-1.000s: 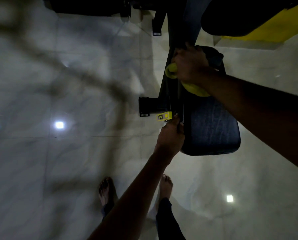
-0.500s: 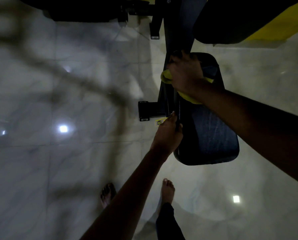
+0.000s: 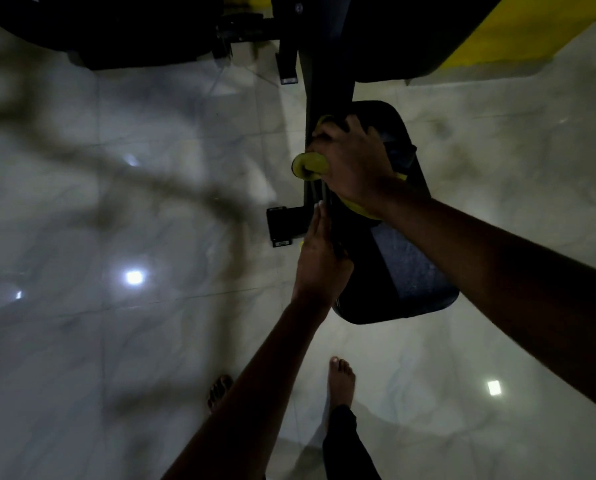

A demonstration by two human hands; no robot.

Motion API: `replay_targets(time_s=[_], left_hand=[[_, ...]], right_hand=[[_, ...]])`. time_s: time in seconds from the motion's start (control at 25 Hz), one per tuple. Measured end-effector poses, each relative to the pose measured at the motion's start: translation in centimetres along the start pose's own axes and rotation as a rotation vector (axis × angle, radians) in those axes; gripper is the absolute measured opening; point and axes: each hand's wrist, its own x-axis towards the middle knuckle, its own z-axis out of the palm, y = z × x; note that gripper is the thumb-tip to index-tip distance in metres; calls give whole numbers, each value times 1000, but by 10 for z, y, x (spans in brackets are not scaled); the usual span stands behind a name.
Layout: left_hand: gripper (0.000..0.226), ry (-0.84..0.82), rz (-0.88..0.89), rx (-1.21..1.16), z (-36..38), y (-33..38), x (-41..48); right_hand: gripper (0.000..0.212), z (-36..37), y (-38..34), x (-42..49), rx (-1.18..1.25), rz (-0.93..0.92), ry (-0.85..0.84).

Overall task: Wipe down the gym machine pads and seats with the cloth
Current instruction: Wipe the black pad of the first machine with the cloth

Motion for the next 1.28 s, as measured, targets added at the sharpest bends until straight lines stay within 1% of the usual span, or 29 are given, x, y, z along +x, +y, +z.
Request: replay_targets(time_s=[0.04, 0.12, 0.2, 0.24, 0.32, 0.4, 0.48, 0.56, 0.64, 0.72, 0.8, 0.88, 1.0, 1.08, 1.2, 1.28], left_hand=[[65, 16, 44, 19, 2, 2, 3], [65, 0, 110, 78, 7, 3, 5], [70, -27, 76, 91, 5, 9, 7], [71, -23, 67, 85, 6, 14, 9], [74, -4, 105, 128, 10, 25, 18], [76, 4, 154, 211, 24, 33, 30], [65, 30, 152, 273, 38, 38, 40], [63, 50, 143, 325, 45, 42, 52], [65, 37, 133, 383, 46, 42, 66], [66, 26, 143, 460, 43, 40, 78], [65, 18, 160, 517, 41, 37, 82], [64, 19, 167, 540, 41, 39, 81], [64, 65, 150, 585, 35, 52, 91], [69, 78, 126, 584, 31, 56, 101], [82, 72, 123, 594, 29, 50, 107], [83, 72, 133, 585, 30, 45, 108]], right_hand=[[49, 3, -2, -6, 34, 57, 20], [51, 11, 7, -27, 191, 182, 134], [46, 20, 34, -55, 382, 275, 231], [41, 22, 53, -66, 442, 298, 253], [31, 19, 88, -78, 518, 331, 287], [24, 17, 116, -92, 666, 421, 274], [24, 23, 133, -110, 833, 510, 232], [19, 35, 138, -126, 1013, 591, 167], [17, 45, 139, -137, 1169, 635, 131], [18, 50, 141, -145, 1269, 643, 81], [22, 54, 143, -148, 1345, 645, 42], [22, 57, 144, -141, 1328, 645, 46], [21, 53, 144, -117, 1284, 686, 50], [19, 53, 144, -108, 1315, 697, 37], [19, 59, 146, -126, 1399, 705, 23], [20, 65, 150, -133, 1455, 704, -1]])
